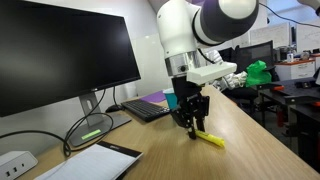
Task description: Put the highlighter inside the cup
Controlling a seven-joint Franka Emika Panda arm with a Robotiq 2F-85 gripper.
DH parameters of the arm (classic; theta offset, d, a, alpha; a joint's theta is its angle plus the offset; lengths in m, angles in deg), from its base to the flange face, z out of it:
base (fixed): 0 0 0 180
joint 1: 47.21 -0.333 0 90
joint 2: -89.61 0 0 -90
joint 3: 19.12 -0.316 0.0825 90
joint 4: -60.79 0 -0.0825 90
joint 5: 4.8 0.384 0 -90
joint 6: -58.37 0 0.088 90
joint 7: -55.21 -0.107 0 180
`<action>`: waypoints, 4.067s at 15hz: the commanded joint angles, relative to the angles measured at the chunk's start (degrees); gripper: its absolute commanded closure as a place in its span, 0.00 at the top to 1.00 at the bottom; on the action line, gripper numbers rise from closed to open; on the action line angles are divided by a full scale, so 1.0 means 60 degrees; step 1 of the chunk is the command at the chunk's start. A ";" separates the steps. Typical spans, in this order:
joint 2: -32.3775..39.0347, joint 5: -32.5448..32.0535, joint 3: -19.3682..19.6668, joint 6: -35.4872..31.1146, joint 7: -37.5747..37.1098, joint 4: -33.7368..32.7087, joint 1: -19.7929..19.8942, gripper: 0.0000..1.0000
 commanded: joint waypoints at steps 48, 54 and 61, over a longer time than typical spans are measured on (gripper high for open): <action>-0.1941 -1.2821 -0.1249 0.7648 -1.2621 -0.0840 0.0826 0.05; -0.1045 -1.2998 -0.1305 0.7888 -1.2839 -0.1172 0.0783 0.05; -0.0562 -1.3087 -0.1379 0.7814 -1.2875 -0.1228 0.0722 0.45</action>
